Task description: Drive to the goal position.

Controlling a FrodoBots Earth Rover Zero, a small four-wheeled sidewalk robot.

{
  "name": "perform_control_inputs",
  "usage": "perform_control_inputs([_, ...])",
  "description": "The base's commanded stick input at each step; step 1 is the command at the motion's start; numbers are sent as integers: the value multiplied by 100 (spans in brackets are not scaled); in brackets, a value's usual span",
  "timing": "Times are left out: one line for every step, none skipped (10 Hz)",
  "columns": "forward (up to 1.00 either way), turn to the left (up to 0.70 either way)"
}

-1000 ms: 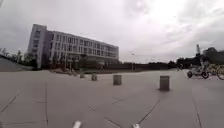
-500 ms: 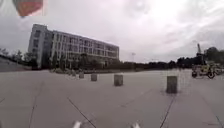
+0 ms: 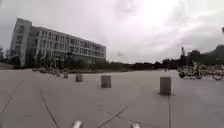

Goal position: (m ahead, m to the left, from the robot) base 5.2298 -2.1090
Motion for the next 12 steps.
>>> perform_control_inputs([70,0])
perform_control_inputs([70,0])
perform_control_inputs([70,0])
perform_control_inputs([70,0])
perform_control_inputs([70,0])
perform_control_inputs([70,0])
perform_control_inputs([70,0])
perform_control_inputs([70,-2])
perform_control_inputs([70,-2])
perform_control_inputs([70,-2])
perform_control_inputs([70,-4])
perform_control_inputs([70,-24])
